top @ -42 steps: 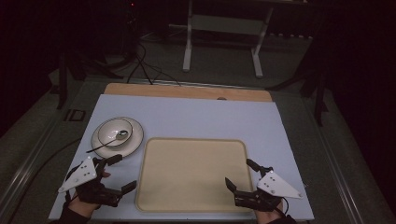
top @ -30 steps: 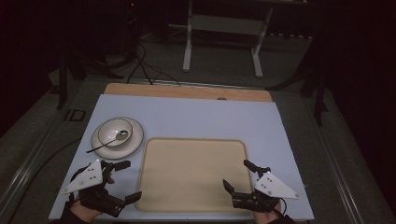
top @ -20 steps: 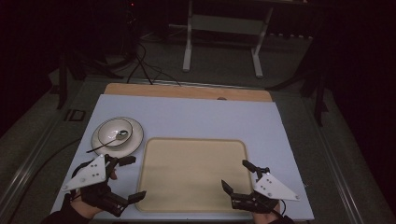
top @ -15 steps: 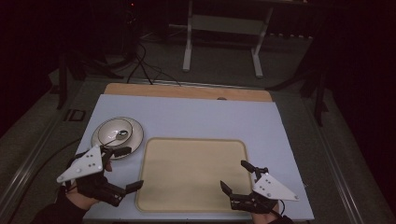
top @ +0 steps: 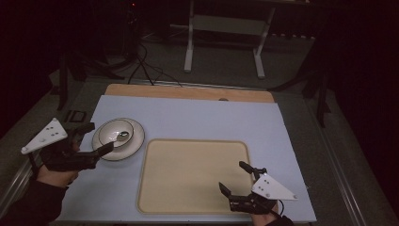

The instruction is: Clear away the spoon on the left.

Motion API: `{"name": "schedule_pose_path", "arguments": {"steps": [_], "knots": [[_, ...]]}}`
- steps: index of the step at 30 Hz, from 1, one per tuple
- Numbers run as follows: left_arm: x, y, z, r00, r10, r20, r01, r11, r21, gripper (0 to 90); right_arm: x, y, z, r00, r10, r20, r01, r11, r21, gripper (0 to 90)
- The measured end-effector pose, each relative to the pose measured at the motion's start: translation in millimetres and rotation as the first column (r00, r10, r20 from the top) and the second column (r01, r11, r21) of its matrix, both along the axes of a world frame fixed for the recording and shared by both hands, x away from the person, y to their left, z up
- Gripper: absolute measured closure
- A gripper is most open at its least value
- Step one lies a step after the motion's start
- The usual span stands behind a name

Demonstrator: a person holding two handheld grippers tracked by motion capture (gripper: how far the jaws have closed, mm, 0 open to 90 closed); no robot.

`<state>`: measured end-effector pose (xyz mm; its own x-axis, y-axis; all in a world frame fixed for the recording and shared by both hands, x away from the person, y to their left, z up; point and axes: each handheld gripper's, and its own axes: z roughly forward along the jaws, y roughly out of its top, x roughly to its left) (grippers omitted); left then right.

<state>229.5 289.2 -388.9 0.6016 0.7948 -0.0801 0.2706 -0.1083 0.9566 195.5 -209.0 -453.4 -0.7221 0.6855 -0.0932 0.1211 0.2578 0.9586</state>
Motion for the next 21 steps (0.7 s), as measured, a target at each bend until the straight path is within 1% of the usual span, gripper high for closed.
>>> {"name": "schedule_pose_path", "arguments": {"steps": [1, 2, 3, 5, 6, 7, 8, 9, 10, 11, 12, 13, 14, 15, 16, 17, 18, 19, 20, 21], "knots": [[0.4, 4.4, -4.5, 0.9994, 0.031, -0.012, -0.031, 0.9995, -0.001, 10.8, 0.0, 0.0, 0.0, 1.0, 0.0, 0.0, 0.0, 1.0, 0.0, 11.4], [0.6, 9.2, -9.2, 0.9986, 0.046, -0.026, -0.046, 0.9988, -0.018, 10.8, 0.0, 0.3, 0.0, 1.0, 0.003, 0.001, -0.003, 1.0, 0.0, 11.4], [1.1, 14.2, -15.1, 0.9955, 0.083, -0.045, -0.084, 0.9962, -0.023, 12.3, 0.0, 0.7, -0.1, 1.0, 0.004, 0.0, -0.004, 1.0, -0.001, 11.4], [2.1, 21.8, -23.6, 0.991, 0.111, -0.074, -0.114, 0.9925, -0.044, 15.2, 0.4, 2.0, -0.6, 1.0, 0.007, -0.004, -0.007, 1.0, -0.003, 11.4], [3.2, 29.2, -32.6, 0.9827, 0.153, -0.105, -0.158, 0.9862, -0.047, 15.5, 0.8, 2.4, -0.8, 1.0, 0.008, -0.003, -0.008, 1.0, -0.004, 11.4], [3.2, 29.2, -32.6, 0.9827, 0.153, -0.105, -0.158, 0.9862, -0.047, 16.1, 1.2, 3.0, -1.1, 0.9999, 0.011, -0.004, -0.011, 1.0, -0.006, 11.4], [4.1, 33.1, -36.9, 0.9781, 0.167, -0.124, -0.175, 0.9828, -0.058, 16.2, 1.2, 3.5, -1.3, 0.9999, 0.012, -0.006, -0.012, 1.0, -0.007, 11.4], [4.8, 36.8, -41.0, 0.9712, 0.193, -0.139, -0.203, 0.9776, -0.056, 16.2, 1.2, 3.5, -1.3, 0.9999, 0.012, -0.006, -0.012, 1.0, -0.007, 11.4], [5.6, 40.8, -45.1, 0.9663, 0.206, -0.155, -0.218, 0.9738, -0.065, 16.2, 1.2, 3.9, -1.5, 0.9999, 0.013, -0.007, -0.013, 1.0, -0.006, 11.4], [6.6, 44.4, -49.1, 0.9592, 0.223, -0.173, -0.238, 0.9688, -0.069, 16.8, 1.6, 4.3, -1.7, 0.9999, 0.016, -0.004, -0.016, 1.0, -0.008, 11.4], [8.1, 48.0, -54.1, 0.9493, 0.243, -0.199, -0.262, 0.9625, -0.071, 18.6, 1.7, 4.6, -1.7, 0.9998, 0.018, -0.006, -0.018, 1.0, -0.009, 11.4], [9.3, 50.4, -58.1, 0.9415, 0.256, -0.219, -0.278, 0.9577, -0.076, 20.7, 1.7, 5.1, -1.8, 0.9998, 0.019, -0.009, -0.019, 1.0, -0.009, 11.4], [10.5, 52.5, -61.8, 0.9311, 0.273, -0.242, -0.299, 0.9507, -0.081, 21.5, 1.8, 5.5, -1.8, 0.9997, 0.02, -0.011, -0.02, 1.0, -0.008, 11.4], [11.8, 55.0, -65.5, 0.9252, 0.27, -0.267, -0.305, 0.9474, -0.099, 22.3, 2.0, 5.7, -1.9, 0.9997, 0.02, -0.011, -0.02, 1.0, -0.009, 11.4], [12.9, 56.4, -68.6, 0.9143, 0.284, -0.289, -0.325, 0.9402, -0.103, 22.5, 2.3, 6.0, -1.9, 0.9997, 0.022, -0.009, -0.022, 1.0, -0.01, 11.4], [13.7, 58.0, -71.3, 0.9048, 0.298, -0.304, -0.343, 0.9333, -0.106, 24.6, 2.5, 6.1, -2.0, 0.9997, 0.023, -0.008, -0.023, 1.0, -0.011, 11.4], [14.4, 59.2, -73.8, 0.8979, 0.303, -0.319, -0.355, 0.9275, -0.117, 25.8, 2.6, 6.3, -2.1, 0.9997, 0.023, -0.009, -0.023, 1.0, -0.011, 11.4], [15.3, 60.1, -75.9, 0.8879, 0.311, -0.339, -0.368, 0.9221, -0.119, 26.0, 2.8, 6.4, -2.2, 0.9997, 0.025, -0.009, -0.025, 1.0, -0.012, 11.4], [16.2, 60.6, -78.1, 0.8809, 0.309, -0.358, -0.375, 0.9181, -0.129, 27.1, 3.0, 6.6, -2.2, 0.9996, 0.026, -0.01, -0.026, 1.0, -0.013, 11.4], [17.1, 60.7, -80.3, 0.8714, 0.312, -0.379, -0.387, 0.9119, -0.138, 27.2, 3.3, 7.0, -2.3, 0.9996, 0.026, -0.01, -0.026, 1.0, -0.014, 11.4]]}}
